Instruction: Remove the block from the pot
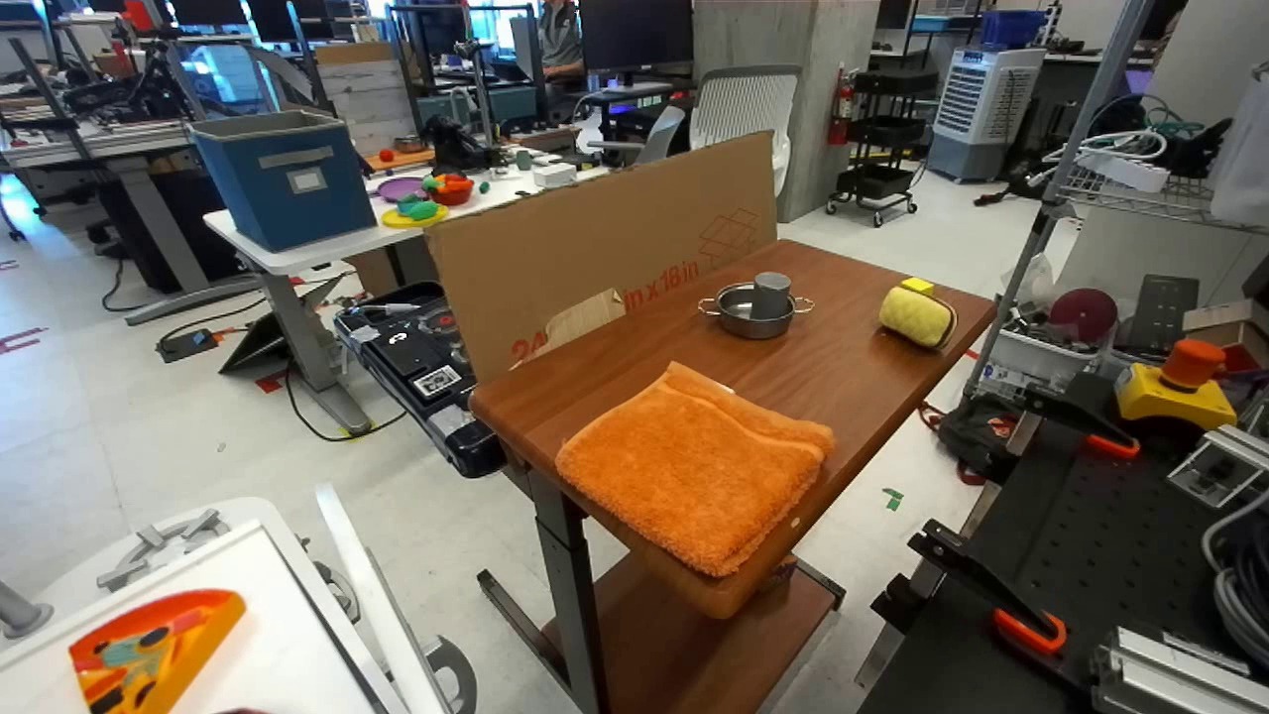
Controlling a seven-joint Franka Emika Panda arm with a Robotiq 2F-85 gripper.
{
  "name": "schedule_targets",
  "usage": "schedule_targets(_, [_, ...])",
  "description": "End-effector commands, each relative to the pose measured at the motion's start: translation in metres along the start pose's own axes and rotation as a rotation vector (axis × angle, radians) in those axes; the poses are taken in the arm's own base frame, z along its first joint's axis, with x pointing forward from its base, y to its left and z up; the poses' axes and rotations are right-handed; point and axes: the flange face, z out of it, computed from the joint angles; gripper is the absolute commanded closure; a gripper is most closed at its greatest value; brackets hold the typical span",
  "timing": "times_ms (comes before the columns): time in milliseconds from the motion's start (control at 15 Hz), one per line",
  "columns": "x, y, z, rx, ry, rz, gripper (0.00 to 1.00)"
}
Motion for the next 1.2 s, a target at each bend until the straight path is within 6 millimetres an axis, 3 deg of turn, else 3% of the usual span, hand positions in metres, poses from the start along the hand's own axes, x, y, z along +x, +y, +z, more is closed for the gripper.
schedule_targets(0, [0.054,-0.004,0.057,-0.035,0.013,0.056,0.00])
schedule_targets(600, [0.180,0.006,0.170,-0.128,0.042,0.240,0.00])
schedule_targets(867, [0.211,0.009,0.219,-0.160,-0.011,0.266,0.00])
schedule_targets(1133, [0.224,0.011,0.273,-0.181,-0.082,0.283,0.00])
